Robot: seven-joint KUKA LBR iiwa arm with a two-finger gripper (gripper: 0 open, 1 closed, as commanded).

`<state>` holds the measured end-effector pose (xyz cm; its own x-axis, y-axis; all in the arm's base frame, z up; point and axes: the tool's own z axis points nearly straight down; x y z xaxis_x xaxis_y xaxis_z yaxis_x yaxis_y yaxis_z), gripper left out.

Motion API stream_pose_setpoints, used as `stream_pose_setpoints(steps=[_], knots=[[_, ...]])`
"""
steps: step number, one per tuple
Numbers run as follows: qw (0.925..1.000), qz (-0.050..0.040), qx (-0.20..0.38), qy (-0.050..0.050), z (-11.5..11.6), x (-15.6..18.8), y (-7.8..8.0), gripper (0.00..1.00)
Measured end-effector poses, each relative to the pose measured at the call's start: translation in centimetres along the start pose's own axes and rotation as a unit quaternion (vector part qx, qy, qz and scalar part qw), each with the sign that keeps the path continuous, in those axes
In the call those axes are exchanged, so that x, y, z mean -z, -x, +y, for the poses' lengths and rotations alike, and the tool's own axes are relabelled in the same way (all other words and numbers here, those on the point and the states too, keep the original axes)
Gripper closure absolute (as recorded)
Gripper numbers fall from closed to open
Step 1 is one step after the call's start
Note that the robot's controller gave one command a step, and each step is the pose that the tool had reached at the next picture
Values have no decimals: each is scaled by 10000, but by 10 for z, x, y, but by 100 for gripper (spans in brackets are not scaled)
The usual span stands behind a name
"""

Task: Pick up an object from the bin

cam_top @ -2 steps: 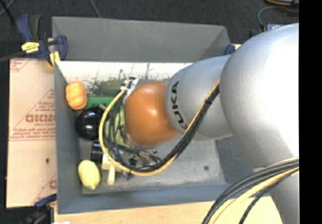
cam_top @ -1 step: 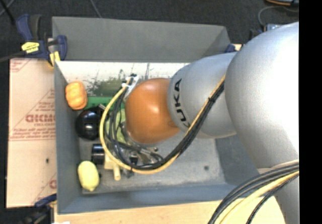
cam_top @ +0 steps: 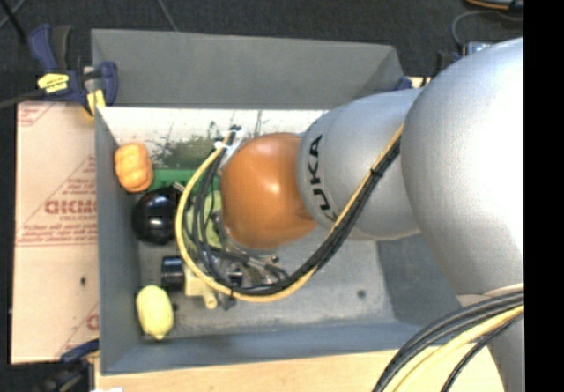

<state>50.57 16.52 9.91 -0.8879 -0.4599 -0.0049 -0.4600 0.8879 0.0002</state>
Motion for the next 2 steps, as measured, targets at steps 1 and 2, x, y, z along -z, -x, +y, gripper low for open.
stream_pose_setpoints(steps=[1, 2], knots=[[10000, -1, -3, -2, 0, 11, 0, 100], [10000, -8, -5, -5, 0, 18, 0, 100]])
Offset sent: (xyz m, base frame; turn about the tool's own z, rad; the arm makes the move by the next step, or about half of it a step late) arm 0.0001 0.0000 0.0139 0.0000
